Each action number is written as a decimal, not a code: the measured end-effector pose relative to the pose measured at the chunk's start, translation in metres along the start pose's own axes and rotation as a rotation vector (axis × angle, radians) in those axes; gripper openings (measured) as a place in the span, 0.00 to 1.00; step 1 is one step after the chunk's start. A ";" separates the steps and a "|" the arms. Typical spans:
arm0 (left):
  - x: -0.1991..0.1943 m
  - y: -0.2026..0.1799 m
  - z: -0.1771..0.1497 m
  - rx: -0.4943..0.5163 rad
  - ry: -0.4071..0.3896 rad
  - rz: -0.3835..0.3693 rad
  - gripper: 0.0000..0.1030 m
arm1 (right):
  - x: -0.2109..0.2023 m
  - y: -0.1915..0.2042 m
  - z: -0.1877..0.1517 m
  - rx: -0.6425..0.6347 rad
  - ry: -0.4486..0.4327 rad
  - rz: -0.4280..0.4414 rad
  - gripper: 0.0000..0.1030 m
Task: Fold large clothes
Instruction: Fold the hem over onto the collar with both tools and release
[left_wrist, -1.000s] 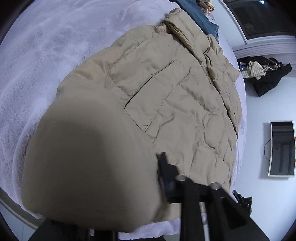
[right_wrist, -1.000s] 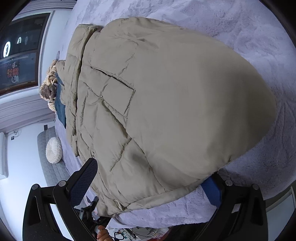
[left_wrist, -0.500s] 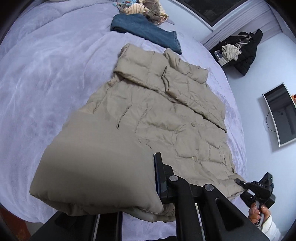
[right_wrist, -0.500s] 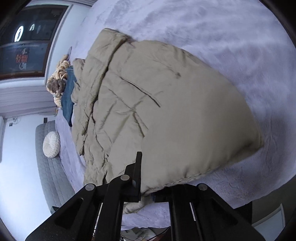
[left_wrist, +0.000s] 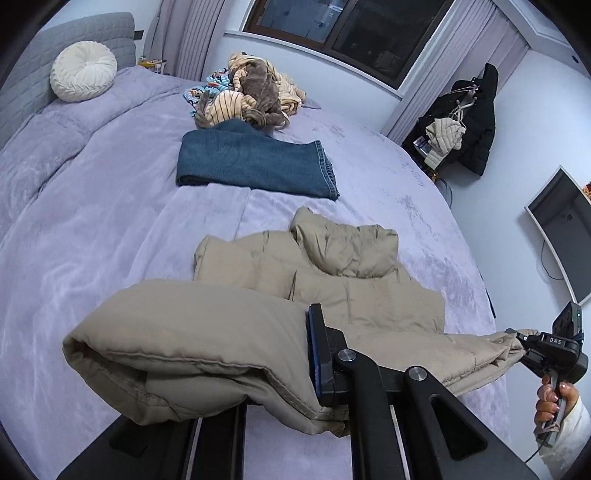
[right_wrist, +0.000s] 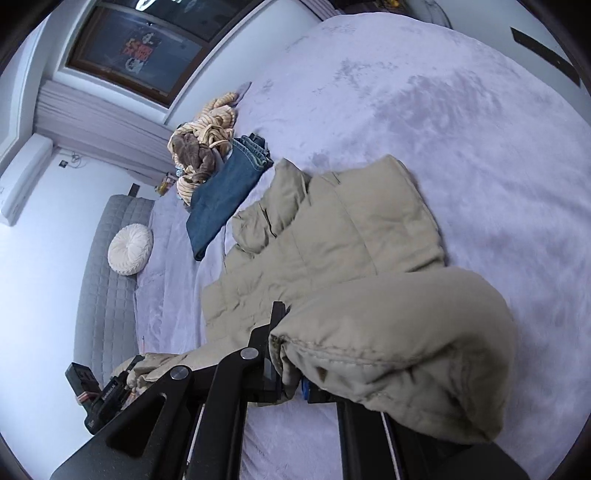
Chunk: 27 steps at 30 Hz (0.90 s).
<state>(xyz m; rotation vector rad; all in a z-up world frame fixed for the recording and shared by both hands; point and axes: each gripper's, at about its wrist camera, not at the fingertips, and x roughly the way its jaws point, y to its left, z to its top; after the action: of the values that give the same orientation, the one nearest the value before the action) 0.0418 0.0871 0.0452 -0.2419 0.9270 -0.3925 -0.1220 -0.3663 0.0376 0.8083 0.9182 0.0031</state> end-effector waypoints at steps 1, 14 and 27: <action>0.009 -0.003 0.009 0.000 -0.005 0.019 0.13 | 0.007 0.003 0.014 -0.015 0.007 -0.005 0.07; 0.199 0.027 0.049 0.012 0.116 0.185 0.14 | 0.161 -0.032 0.108 0.004 0.067 -0.105 0.07; 0.270 0.042 0.054 0.014 0.140 0.177 0.23 | 0.222 -0.067 0.126 0.068 0.060 -0.099 0.09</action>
<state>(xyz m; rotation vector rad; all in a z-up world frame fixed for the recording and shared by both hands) 0.2403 0.0112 -0.1349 -0.1190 1.0740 -0.2552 0.0847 -0.4192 -0.1178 0.8281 1.0191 -0.0908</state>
